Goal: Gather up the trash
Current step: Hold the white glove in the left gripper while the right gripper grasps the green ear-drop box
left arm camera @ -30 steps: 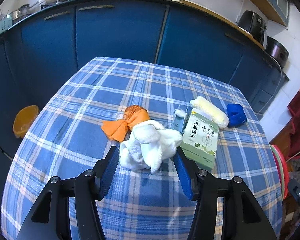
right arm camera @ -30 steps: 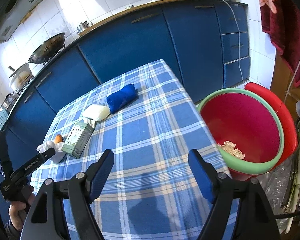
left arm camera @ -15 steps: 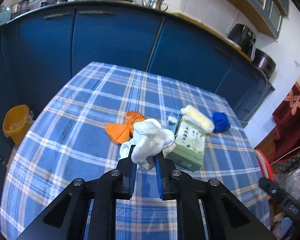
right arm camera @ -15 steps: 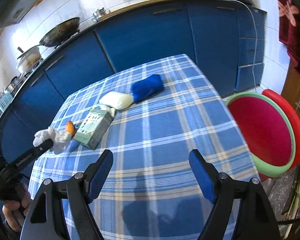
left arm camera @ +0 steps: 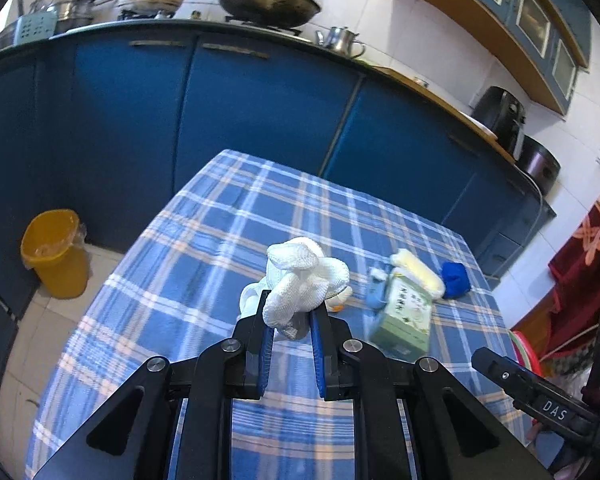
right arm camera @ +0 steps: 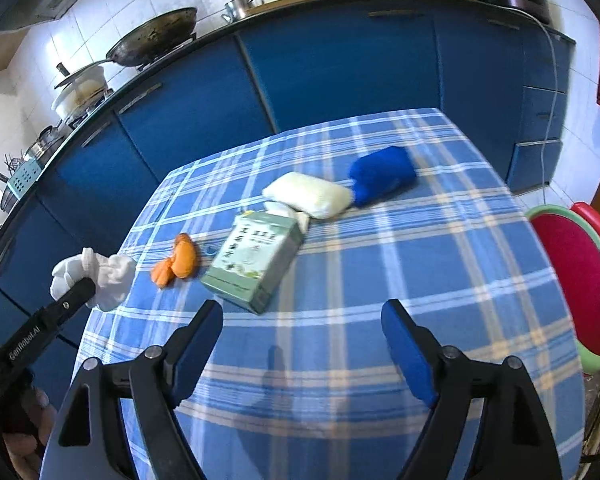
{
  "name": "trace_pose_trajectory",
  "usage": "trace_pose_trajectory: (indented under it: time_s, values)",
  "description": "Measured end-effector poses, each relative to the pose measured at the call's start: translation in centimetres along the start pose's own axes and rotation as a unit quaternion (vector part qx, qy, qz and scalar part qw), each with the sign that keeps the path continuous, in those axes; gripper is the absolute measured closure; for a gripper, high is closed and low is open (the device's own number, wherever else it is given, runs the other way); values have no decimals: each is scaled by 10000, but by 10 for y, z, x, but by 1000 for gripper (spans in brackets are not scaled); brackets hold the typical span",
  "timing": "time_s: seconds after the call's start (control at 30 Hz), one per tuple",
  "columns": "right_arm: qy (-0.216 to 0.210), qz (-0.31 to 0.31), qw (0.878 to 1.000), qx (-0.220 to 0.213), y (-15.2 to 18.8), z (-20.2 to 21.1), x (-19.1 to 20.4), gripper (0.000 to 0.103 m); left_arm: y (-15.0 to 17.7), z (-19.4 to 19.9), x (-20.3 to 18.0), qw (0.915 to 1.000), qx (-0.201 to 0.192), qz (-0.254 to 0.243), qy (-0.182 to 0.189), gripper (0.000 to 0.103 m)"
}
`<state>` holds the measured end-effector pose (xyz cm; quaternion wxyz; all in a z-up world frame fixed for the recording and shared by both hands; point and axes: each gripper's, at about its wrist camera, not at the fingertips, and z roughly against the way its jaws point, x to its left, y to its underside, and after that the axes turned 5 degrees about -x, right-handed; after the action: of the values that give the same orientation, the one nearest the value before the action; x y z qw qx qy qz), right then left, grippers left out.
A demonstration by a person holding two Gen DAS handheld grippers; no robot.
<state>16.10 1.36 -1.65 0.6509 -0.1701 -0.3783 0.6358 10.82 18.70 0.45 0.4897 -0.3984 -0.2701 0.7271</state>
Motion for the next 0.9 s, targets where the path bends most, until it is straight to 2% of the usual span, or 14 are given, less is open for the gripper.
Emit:
trace_pose_trajectory:
  time_s: [0.17,0.27,0.53,0.73,0.9]
  values:
    - [27,152,9998,128,-2,-20,23,17,3,-8,12,9999,80,105,-61,86]
    - [79,241,9995,194,-3,-34,35,13,4,-12,17,9998,114,152,-69,86]
    - [385,557,9972,323,-2,-71,65,9,8,-16,25,9996,183,236,-19,86]
    - [653,738,9946,308,1,-89,73,9,10,-20,25,9994,237,235,38,86]
    - [715,732,9943,312,2,-97,68,10,11,-22,24,9994,279,211,38,86]
